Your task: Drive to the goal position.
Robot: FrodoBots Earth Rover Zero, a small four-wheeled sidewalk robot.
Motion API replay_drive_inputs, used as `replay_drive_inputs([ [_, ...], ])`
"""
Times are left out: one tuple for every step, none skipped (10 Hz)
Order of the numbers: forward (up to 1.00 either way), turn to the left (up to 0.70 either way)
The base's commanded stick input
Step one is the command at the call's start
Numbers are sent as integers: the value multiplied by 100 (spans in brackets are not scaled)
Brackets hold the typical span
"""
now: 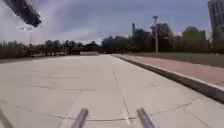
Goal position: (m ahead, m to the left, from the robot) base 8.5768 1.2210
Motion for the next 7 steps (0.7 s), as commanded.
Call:
replay_drive_inputs([
  [100, 0],
  [100, 0],
  [100, 0],
  [100, 0],
  [100, -5],
  [100, -39],
  [100, -39],
])
